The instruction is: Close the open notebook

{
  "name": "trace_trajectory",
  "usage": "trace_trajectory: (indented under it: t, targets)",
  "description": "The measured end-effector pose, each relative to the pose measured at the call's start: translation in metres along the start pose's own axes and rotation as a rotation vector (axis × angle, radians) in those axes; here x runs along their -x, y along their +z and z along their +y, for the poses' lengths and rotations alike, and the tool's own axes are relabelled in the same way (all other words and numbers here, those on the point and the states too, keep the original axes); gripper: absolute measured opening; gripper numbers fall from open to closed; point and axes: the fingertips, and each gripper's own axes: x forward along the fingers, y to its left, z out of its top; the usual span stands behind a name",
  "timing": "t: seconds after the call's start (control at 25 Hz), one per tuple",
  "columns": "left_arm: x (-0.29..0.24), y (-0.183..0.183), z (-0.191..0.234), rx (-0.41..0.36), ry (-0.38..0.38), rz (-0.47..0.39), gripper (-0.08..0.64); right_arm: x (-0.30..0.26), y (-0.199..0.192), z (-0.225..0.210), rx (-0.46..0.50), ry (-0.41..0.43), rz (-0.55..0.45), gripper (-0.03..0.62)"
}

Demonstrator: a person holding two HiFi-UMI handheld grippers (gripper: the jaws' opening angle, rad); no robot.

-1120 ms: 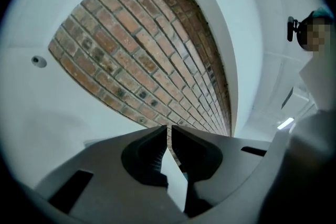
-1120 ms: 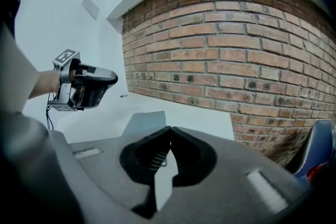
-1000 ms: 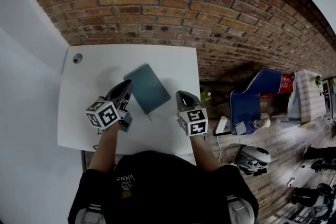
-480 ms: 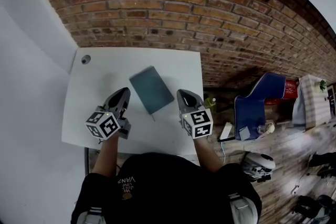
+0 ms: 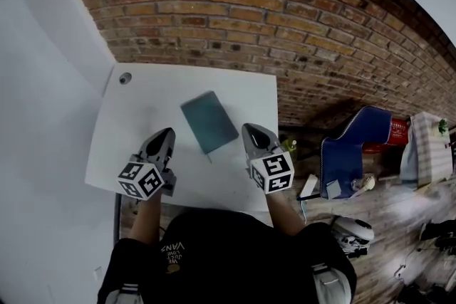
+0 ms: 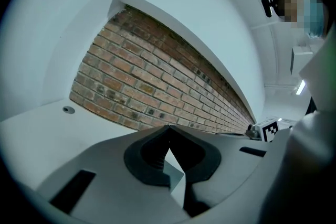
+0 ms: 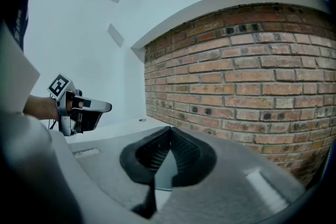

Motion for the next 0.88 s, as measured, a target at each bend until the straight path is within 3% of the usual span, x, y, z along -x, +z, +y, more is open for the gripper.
trace_trajectory:
  t: [0.88]
  targets:
    - [0.048, -0.039, -0.029, 0.002, 0.121, -0.047, 0.011, 0.038, -0.006, 0.022, 0.02, 0.123, -0.02, -0.003]
